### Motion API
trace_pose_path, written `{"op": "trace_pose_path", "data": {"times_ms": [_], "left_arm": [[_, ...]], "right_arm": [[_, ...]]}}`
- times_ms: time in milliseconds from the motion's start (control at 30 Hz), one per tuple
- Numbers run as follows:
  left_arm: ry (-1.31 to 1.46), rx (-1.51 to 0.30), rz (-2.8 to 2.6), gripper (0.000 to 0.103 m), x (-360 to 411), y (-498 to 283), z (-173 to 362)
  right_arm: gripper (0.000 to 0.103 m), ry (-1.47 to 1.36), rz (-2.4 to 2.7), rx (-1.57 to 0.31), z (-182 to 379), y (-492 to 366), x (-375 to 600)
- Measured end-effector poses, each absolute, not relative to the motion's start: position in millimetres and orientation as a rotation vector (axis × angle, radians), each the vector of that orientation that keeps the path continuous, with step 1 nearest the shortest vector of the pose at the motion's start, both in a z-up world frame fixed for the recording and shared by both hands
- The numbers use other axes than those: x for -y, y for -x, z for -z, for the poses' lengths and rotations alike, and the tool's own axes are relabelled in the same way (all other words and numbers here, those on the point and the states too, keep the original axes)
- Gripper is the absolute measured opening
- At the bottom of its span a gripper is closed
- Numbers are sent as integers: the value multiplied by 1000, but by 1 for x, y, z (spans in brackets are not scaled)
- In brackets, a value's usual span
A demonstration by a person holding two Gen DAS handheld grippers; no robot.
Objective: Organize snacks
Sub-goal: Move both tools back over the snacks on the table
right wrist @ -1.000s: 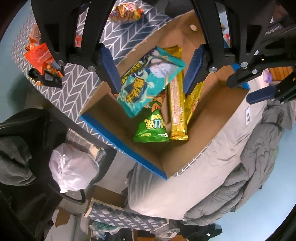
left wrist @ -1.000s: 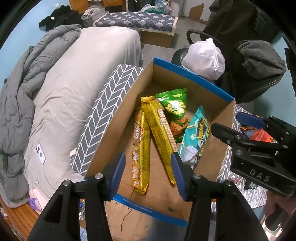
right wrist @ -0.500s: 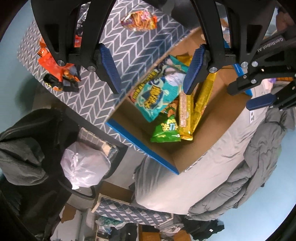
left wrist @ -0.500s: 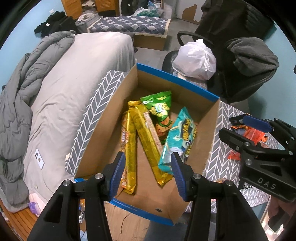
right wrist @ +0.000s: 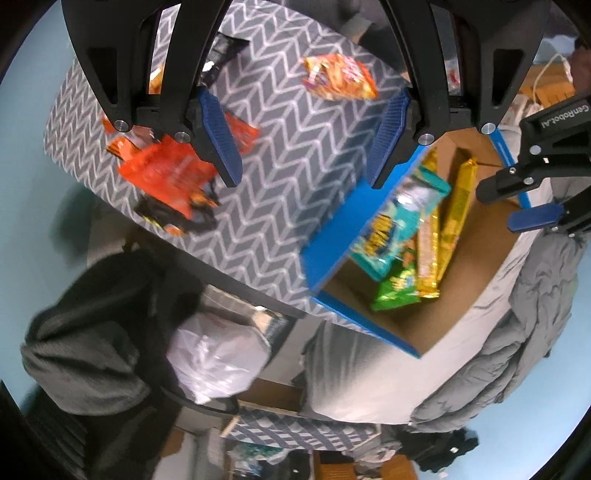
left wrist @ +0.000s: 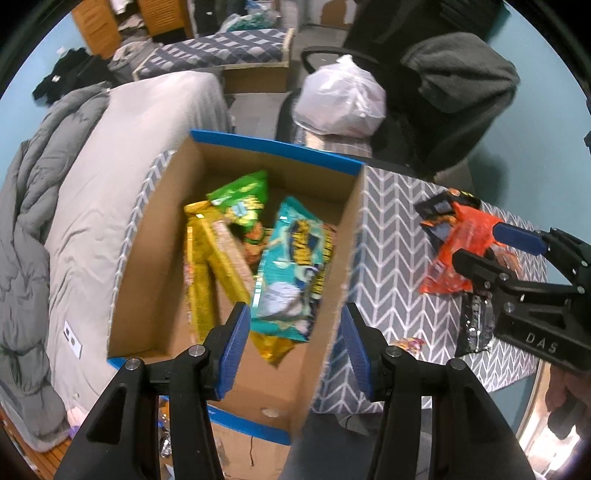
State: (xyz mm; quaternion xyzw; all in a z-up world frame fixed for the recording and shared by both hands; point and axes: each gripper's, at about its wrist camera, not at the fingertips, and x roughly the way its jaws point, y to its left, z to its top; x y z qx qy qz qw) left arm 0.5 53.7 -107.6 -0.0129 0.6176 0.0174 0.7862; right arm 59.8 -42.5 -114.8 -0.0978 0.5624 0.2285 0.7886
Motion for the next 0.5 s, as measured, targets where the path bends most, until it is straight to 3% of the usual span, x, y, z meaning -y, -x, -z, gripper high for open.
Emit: {"op": "trace_pose_path", "data": {"times_ms": [500], "left_arm": [[-72, -1359, 77, 55, 34, -8, 118]], "right_arm": [[70, 136, -355, -1253, 134, -59, 167]]}}
